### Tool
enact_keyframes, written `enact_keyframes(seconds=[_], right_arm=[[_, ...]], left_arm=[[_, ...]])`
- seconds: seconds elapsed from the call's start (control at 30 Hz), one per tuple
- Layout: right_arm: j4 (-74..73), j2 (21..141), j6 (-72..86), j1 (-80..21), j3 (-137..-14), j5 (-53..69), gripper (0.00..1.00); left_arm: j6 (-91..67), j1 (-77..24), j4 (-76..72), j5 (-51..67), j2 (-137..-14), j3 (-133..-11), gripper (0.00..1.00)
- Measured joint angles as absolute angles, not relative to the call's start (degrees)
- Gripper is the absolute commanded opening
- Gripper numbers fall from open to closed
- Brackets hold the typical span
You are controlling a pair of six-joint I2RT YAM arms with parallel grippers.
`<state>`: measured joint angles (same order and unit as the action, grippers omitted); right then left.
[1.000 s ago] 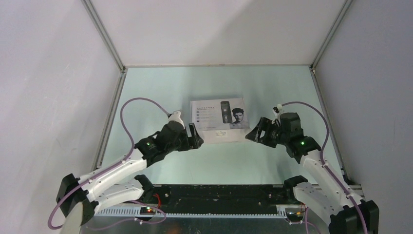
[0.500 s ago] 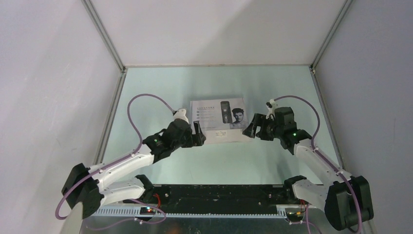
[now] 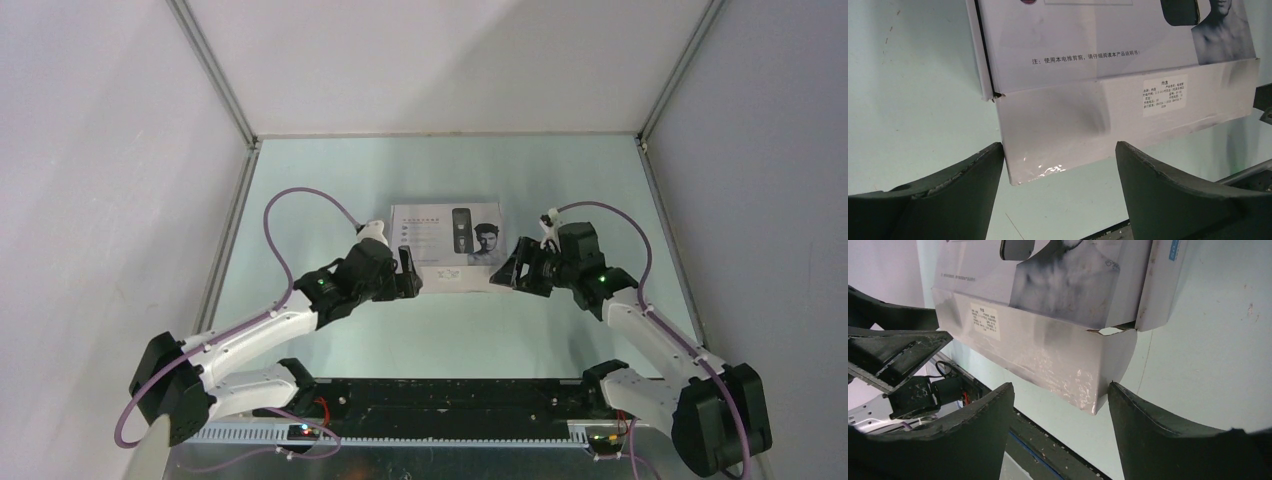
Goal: Sort the hair-cutting tools
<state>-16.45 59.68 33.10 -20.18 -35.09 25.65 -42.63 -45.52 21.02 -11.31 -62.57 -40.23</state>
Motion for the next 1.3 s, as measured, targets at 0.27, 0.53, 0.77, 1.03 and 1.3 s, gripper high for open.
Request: enact_keyframes(seconds=[0.27, 0.53, 0.77, 1.03, 1.3], right_arm=[[-17.61, 58.02, 35.07, -20.32, -35.09, 26.26, 0.72], [-19.84, 58.00, 35.29, -20.51, -35.18, 25.30, 0.72], [-21.21, 58.00, 34.92, -20.58, -35.27, 23.81, 0.72], [-21.21, 58.04, 34.70, -20.97, -35.29, 22.39, 0.70], [-21.19, 58.06, 34.68, -21.32, -35.29, 21.98, 0.69]], left_arm=[[-42.63, -45.52, 23.11, -10.13, -62.54, -41.30, 0.88], [-42.61, -45.52, 24.88, -10.33, -62.24, -41.76, 0.88], [-42.63, -45.52, 25.08, -10.61, -62.24, -41.76, 0.88], [-42.61, -45.52, 25.45, -11.88, -62.24, -41.74, 0.88], [-43.11, -45.52, 24.51, -10.57, -62.24, -41.67, 0.84]])
